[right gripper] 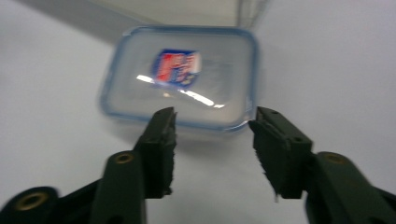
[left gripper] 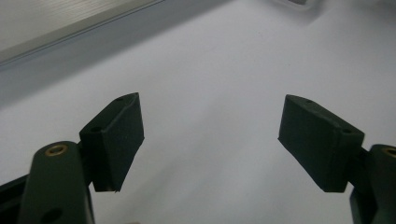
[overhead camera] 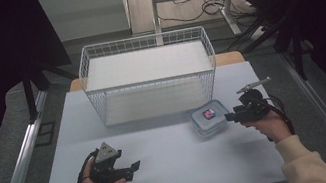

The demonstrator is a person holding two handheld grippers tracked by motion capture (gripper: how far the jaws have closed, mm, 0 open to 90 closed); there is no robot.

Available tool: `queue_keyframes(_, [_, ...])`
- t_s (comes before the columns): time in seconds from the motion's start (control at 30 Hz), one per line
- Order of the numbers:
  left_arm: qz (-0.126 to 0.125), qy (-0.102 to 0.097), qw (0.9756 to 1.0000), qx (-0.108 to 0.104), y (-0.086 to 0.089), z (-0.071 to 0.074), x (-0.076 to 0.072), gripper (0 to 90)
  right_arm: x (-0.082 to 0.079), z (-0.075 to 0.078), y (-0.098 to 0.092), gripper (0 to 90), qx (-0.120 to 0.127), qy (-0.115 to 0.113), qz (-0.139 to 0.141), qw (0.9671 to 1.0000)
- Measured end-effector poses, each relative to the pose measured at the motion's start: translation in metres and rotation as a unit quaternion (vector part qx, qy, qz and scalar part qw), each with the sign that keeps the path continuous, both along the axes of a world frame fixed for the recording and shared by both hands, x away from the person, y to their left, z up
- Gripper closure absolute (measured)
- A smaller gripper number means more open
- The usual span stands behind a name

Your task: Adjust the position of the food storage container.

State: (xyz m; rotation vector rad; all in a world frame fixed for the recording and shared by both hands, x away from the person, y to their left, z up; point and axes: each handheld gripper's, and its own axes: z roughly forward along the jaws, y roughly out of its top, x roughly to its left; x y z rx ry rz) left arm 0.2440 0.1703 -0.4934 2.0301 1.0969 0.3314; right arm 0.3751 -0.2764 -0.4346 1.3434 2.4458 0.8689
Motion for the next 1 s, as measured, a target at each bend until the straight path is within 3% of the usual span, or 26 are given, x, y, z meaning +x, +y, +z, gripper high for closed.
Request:
queue_keyframes(0.07, [0.001, 0.002, 1.0, 0.0, 0.0, -0.001, 0.0, 22.2, 0.021, -0.002, -0.003, 63.5, -0.018, 0.014, -0.016, 0.9996])
queue_keyframes(0.17, [0.0, 0.003, 1.0, 0.002, -0.001, -0.002, 0.002, 22.2, 0.031, -0.003, -0.004, 71.1, -0.026, 0.021, -0.023, 0.9992])
queue_keyframes(0.2, [0.002, 0.005, 1.0, 0.002, 0.0, -0.002, 0.002, 22.1, 0.043, -0.004, -0.004, 80.0, -0.032, 0.031, -0.028, 0.9986])
queue_keyframes(0.33, [0.004, 0.005, 1.0, 0.002, 0.0, -0.003, 0.003, 22.2, 0.056, -0.006, -0.002, 88.6, -0.048, 0.035, -0.028, 0.9979])
queue_keyframes(0.5, [0.001, 0.005, 1.0, 0.003, -0.002, -0.003, 0.004, 22.3, 0.073, -0.016, 0.0, 89.8, -0.074, 0.031, -0.024, 0.9965])
queue_keyframes(0.6, [-0.006, 0.006, 0.9999, 0.007, -0.005, -0.004, 0.005, 22.2, 0.08, -0.029, 0.002, 89.9, -0.09, 0.043, -0.014, 0.9949])
queue_keyframes(0.77, [-0.005, 0.009, 0.9999, 0.004, -0.004, -0.004, 0.005, 22.3, 0.081, -0.032, 0.008, 89.9, -0.083, 0.045, 0.0, 0.9955])
queue_keyframes(0.87, [-0.006, 0.014, 0.9998, -0.01, -0.003, -0.004, 0.005, 22.4, 0.08, -0.034, 0.014, 90.0, -0.087, 0.042, 0.013, 0.9952])
queue_keyframes(1.0, [-0.004, 0.012, 0.9999, -0.007, -0.003, -0.003, 0.005, 22.4, 0.079, -0.034, 0.015, 90.0, -0.086, 0.041, 0.014, 0.9953])
